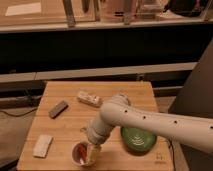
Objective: Place the pepper in the ceramic cup
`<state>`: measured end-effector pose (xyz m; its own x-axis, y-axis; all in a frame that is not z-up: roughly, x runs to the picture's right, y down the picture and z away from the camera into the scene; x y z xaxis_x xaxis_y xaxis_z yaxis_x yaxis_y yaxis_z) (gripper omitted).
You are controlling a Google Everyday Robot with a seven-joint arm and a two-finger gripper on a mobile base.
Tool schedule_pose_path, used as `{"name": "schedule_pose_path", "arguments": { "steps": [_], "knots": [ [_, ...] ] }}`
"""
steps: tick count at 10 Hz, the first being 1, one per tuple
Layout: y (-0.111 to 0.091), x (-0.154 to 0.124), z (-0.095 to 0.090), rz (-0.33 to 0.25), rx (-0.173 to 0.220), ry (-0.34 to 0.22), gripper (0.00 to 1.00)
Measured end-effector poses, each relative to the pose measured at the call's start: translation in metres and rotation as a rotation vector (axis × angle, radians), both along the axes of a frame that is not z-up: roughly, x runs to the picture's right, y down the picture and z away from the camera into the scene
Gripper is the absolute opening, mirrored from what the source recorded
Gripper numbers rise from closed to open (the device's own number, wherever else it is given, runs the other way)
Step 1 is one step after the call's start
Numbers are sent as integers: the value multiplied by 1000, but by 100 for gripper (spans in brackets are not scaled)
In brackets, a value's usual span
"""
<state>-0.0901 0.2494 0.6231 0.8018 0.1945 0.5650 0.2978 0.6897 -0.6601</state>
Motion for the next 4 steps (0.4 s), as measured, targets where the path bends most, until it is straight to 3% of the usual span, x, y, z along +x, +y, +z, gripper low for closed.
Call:
{"name": "schedule_pose_path", "arguments": {
  "steps": [4],
  "knots": [
    [-1,1,5,-10,-26,-46,80]
  ]
}}
